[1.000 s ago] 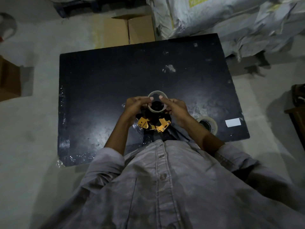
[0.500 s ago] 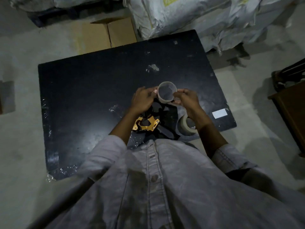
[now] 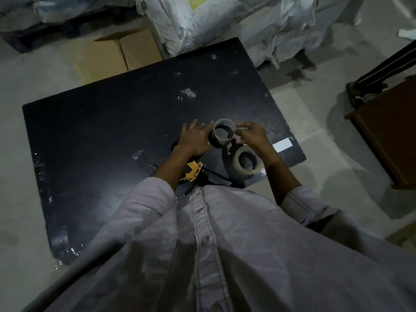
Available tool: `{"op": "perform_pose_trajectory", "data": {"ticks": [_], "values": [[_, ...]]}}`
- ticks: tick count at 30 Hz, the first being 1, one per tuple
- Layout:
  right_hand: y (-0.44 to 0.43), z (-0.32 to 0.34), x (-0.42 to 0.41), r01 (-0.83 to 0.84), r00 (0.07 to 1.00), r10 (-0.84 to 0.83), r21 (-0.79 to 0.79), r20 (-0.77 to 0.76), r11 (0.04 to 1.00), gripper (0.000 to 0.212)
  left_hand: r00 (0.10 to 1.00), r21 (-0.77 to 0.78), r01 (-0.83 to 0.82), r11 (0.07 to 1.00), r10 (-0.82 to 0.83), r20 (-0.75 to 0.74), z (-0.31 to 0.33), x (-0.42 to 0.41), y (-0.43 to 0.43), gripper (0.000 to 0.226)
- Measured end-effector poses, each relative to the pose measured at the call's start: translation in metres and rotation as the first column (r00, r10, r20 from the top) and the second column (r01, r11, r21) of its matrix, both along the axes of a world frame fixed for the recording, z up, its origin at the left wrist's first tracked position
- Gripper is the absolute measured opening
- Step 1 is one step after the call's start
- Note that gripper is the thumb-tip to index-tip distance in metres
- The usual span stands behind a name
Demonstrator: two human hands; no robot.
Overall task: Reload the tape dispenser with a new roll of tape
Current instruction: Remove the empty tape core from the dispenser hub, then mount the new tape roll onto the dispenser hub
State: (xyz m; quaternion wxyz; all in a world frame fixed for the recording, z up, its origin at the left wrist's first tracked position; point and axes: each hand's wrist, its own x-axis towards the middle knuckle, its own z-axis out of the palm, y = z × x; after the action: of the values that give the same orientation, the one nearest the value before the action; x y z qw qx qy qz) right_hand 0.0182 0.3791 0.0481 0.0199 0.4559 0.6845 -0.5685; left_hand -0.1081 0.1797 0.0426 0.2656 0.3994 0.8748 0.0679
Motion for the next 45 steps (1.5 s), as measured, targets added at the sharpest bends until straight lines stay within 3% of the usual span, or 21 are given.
{"op": "perform_pose_trajectory", "data": {"ticks": [3, 5, 7, 8, 10, 12, 14, 16, 21, 26, 28, 31, 33, 38, 45], "values": [[-0.001, 0.006, 0.026, -0.056, 0.997, 0.062, 0.121, -0.050, 0.991, 0.035, 0.992, 0.101, -0.112, 0.989, 0.106, 0.066, 0.002, 0.002, -0.021, 0.081], [0.000, 0.011, 0.047, -0.150, 0.988, 0.157, 0.215, -0.016, 0.965, 0.051, 0.977, 0.155, -0.201, 0.967, 0.187, 0.102, 0.004, 0.008, -0.036, 0.075], [-0.002, 0.015, 0.065, -0.338, 0.939, 0.336, 0.366, 0.071, 0.867, 0.080, 0.954, 0.227, -0.294, 0.928, 0.271, 0.127, 0.006, 0.018, -0.052, 0.069], [-0.004, 0.017, 0.072, -0.469, 0.881, 0.444, 0.432, 0.164, 0.770, 0.094, 0.942, 0.267, -0.332, 0.905, 0.306, 0.134, 0.007, 0.025, -0.059, 0.065], [-0.012, 0.022, 0.083, -0.683, 0.730, 0.559, 0.393, 0.393, 0.616, 0.114, 0.920, 0.333, -0.391, 0.858, 0.357, 0.161, 0.007, 0.039, -0.072, 0.057], [-0.024, 0.025, 0.087, -0.781, 0.615, 0.581, 0.310, 0.533, 0.542, 0.128, 0.907, 0.373, -0.421, 0.826, 0.375, 0.193, 0.004, 0.050, -0.082, 0.049], [-0.031, 0.024, 0.086, -0.821, 0.563, 0.565, 0.330, 0.603, 0.466, 0.131, 0.896, 0.389, -0.444, 0.807, 0.393, 0.207, 0.003, 0.057, -0.089, 0.044], [-0.034, 0.025, 0.084, -0.811, 0.580, 0.527, 0.377, 0.621, 0.447, 0.125, 0.875, 0.373, -0.484, 0.792, 0.426, 0.231, 0.006, 0.061, -0.092, 0.041], [-0.034, 0.019, 0.081, -0.730, 0.683, 0.498, 0.473, 0.534, 0.494, 0.103, 0.834, 0.387, -0.551, 0.739, 0.486, 0.260, 0.005, 0.061, -0.101, 0.041], [-0.049, 0.038, 0.051, -0.644, 0.754, 0.564, 0.551, 0.338, 0.531, 0.103, 0.754, 0.480, -0.657, 0.582, 0.504, 0.422, 0.021, 0.065, -0.102, 0.022], [-0.062, 0.057, 0.034, -0.626, 0.746, 0.616, 0.583, 0.254, 0.518, 0.106, 0.682, 0.477, -0.731, 0.489, 0.490, 0.543, 0.027, 0.064, -0.100, 0.021], [-0.083, 0.084, 0.011, -0.624, 0.699, 0.701, 0.599, 0.141, 0.502, 0.107, 0.481, 0.360, -0.871, 0.334, 0.434, 0.761, 0.041, 0.054, -0.101, 0.028], [-0.095, 0.096, -0.002, -0.629, 0.654, 0.749, 0.629, 0.109, 0.457, 0.110, 0.411, 0.315, -0.905, 0.285, 0.398, 0.820, 0.048, 0.046, -0.104, 0.029], [-0.121, 0.101, -0.038, -0.656, 0.591, 0.801, 0.635, 0.096, 0.408, 0.113, 0.450, 0.387, -0.893, 0.232, 0.484, 0.750, 0.055, 0.025, -0.128, 0.015], [-0.139, 0.065, -0.065, -0.717, 0.509, 0.849, 0.615, 0.142, 0.327, 0.115, 0.463, 0.384, -0.886, 0.259, 0.531, 0.710, 0.031, 0.014, -0.147, 0.025]]}}
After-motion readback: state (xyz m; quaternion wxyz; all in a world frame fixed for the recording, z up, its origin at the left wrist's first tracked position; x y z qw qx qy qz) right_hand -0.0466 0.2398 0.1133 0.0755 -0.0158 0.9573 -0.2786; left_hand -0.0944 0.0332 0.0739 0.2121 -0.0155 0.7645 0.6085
